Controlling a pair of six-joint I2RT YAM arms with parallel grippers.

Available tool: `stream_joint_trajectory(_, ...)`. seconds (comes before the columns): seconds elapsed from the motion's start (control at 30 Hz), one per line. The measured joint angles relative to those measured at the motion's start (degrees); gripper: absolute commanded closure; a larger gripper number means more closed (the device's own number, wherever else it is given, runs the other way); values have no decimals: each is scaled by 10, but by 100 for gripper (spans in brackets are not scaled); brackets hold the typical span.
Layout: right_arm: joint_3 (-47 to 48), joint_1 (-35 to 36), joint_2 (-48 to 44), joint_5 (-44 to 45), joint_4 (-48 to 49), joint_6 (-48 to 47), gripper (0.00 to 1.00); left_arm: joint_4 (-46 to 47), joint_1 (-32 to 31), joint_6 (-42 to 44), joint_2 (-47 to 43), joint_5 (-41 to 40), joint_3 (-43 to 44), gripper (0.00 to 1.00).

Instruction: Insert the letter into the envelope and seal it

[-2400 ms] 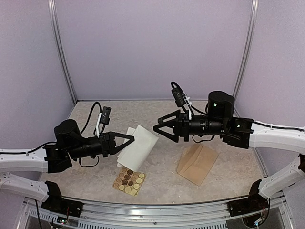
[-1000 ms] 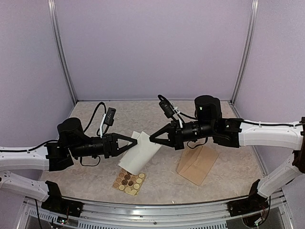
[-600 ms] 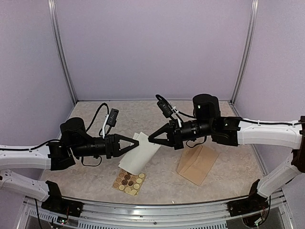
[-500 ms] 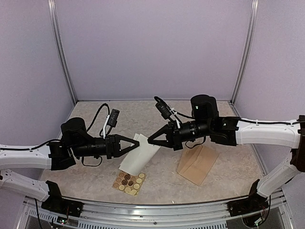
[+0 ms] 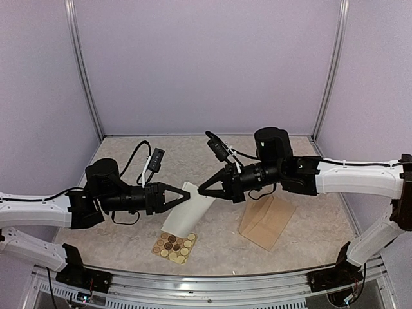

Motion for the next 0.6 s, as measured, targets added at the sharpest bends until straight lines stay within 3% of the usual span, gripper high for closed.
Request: stream_joint_trajectory(0.6,10,0,14,-9,-12,-2,100,-2,0,0,12,10,3,93)
